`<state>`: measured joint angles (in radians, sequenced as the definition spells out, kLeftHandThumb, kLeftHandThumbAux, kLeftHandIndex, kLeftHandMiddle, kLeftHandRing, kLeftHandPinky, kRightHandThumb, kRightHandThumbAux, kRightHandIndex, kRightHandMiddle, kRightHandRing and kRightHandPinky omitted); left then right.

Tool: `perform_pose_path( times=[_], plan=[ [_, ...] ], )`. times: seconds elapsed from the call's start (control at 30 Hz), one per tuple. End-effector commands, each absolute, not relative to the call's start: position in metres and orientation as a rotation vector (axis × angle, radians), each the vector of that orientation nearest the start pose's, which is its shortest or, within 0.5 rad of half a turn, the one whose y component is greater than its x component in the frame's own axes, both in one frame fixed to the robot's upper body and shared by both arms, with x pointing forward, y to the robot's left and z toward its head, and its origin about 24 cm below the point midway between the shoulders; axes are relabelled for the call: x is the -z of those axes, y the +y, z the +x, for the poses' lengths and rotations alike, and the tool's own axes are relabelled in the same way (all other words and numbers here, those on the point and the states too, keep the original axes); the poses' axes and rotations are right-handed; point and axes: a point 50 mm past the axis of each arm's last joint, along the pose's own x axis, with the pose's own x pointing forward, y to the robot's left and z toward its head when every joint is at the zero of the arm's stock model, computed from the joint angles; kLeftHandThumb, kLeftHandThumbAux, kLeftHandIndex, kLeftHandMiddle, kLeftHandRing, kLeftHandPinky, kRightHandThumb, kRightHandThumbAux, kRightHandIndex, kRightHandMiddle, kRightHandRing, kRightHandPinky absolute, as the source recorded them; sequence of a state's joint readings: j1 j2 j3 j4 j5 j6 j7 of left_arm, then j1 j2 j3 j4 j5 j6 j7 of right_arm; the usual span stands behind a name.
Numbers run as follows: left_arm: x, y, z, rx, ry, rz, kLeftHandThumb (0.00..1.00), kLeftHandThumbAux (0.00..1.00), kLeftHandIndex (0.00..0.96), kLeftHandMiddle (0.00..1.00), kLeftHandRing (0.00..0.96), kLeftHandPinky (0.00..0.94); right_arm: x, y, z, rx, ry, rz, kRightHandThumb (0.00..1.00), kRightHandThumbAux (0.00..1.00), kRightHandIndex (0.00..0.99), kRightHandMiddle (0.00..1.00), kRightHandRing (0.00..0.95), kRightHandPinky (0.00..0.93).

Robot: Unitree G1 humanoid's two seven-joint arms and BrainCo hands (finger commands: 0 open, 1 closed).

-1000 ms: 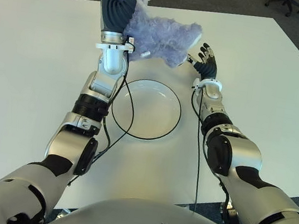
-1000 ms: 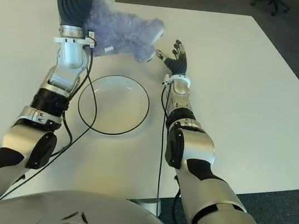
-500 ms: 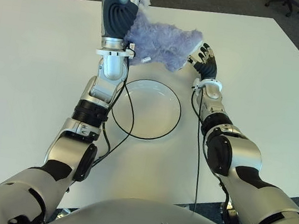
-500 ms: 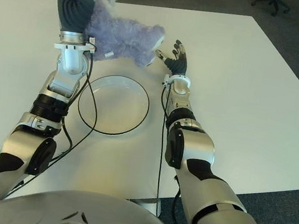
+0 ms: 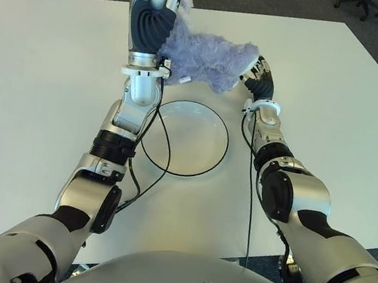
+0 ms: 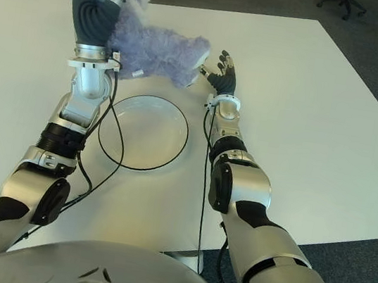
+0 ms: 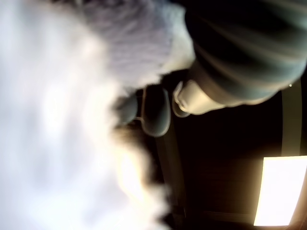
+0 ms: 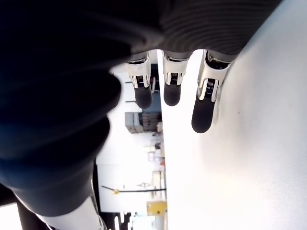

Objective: Put the doll into the plate.

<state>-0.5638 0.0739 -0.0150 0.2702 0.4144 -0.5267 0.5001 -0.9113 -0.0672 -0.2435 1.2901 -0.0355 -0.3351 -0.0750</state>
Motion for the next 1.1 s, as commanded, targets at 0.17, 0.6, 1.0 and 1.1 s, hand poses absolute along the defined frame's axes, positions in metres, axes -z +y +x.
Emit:
perform_pose_path(
  times=[0.17,0.6,1.0,1.1],
  plan=[
    [-0.1861,0.1227,0.3121,-0.239,-0.931,0.295,0.746,0.691,0.444,0.876,0.876,0.870,-0.0231,-0.1387,0.3664,0.053,0.252,0.010,0.197,0.849,0.046,0.000,0.000,0.000],
    [-0.1857,0.1220,0.3098,-0.225,-0.944,0.295,0.746,0.691,0.443,0.893,0.885,0.880,-0.0226,-0.1392,0.3662,0.057,0.255,0.009,0.186,0.856,0.049,0.000,0.000,0.000],
    [-0.1849,0.1218,0.3079,-0.244,-0.962,0.342,0.745,0.691,0.443,0.886,0.887,0.869,-0.0223,-0.1393,0.3658,0.059,0.251,0.008,0.212,0.862,0.049,0.000,0.000,0.000],
    [-0.1843,0.1213,0.3073,-0.252,-0.962,0.352,0.745,0.691,0.443,0.884,0.886,0.870,-0.0222,-0.1394,0.3657,0.059,0.251,0.009,0.213,0.859,0.046,0.000,0.000,0.000]
  ],
)
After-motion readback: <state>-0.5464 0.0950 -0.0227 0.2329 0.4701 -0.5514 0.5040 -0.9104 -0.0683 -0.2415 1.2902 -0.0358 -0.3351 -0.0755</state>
